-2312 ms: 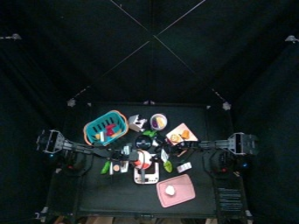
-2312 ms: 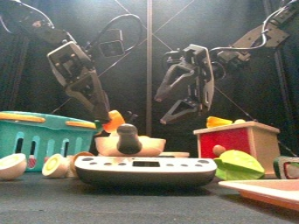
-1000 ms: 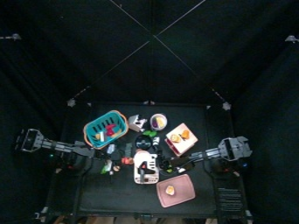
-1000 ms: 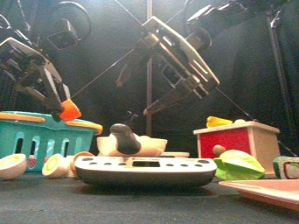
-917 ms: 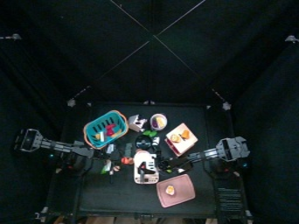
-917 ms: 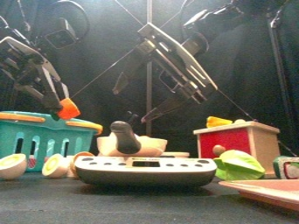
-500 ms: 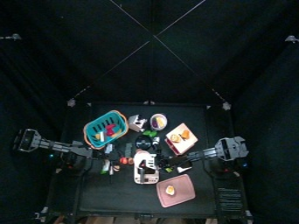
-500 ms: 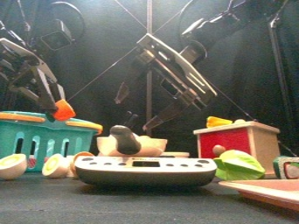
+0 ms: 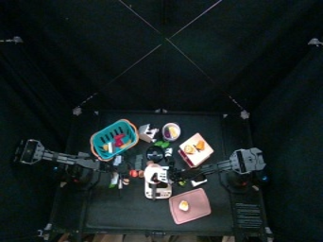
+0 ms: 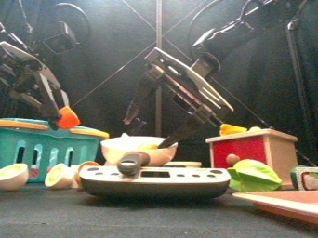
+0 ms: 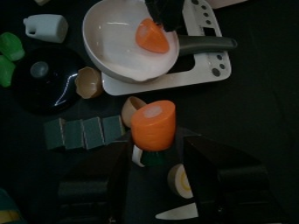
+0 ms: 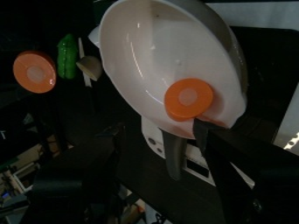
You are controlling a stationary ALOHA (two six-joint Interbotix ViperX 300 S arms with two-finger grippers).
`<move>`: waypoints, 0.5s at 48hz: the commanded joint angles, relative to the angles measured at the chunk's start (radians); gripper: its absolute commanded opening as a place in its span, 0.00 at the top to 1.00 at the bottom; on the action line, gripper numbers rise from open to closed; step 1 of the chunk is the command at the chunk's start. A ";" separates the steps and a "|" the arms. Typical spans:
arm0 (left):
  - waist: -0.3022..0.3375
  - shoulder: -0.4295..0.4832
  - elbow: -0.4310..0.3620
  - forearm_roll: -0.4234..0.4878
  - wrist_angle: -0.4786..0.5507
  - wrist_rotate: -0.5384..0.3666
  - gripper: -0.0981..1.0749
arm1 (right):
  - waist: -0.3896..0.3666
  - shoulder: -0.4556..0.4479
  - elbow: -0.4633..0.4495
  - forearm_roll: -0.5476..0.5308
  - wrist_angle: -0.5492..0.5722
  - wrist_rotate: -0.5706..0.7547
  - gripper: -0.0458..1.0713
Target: Grab carrot bottom
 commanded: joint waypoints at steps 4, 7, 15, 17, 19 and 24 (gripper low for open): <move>0.005 -0.003 -0.006 0.002 -0.009 -0.002 0.27 | -0.015 -0.029 0.005 -0.018 0.020 -0.002 0.12; 0.005 -0.003 -0.005 0.002 -0.009 -0.002 0.27 | -0.015 -0.029 0.008 -0.035 0.037 -0.003 0.12; 0.005 -0.002 -0.005 0.002 -0.009 -0.002 0.27 | -0.015 -0.023 0.011 -0.078 0.064 -0.003 0.12; 0.005 -0.003 -0.006 0.002 -0.009 -0.002 0.27 | -0.015 -0.025 0.008 -0.081 0.066 -0.003 0.12; 0.005 -0.003 -0.005 0.002 -0.009 -0.002 0.27 | -0.015 -0.021 0.005 -0.087 0.066 -0.003 0.12; 0.005 -0.003 -0.005 0.002 -0.009 -0.002 0.27 | -0.011 -0.017 -0.011 -0.109 0.066 -0.003 0.12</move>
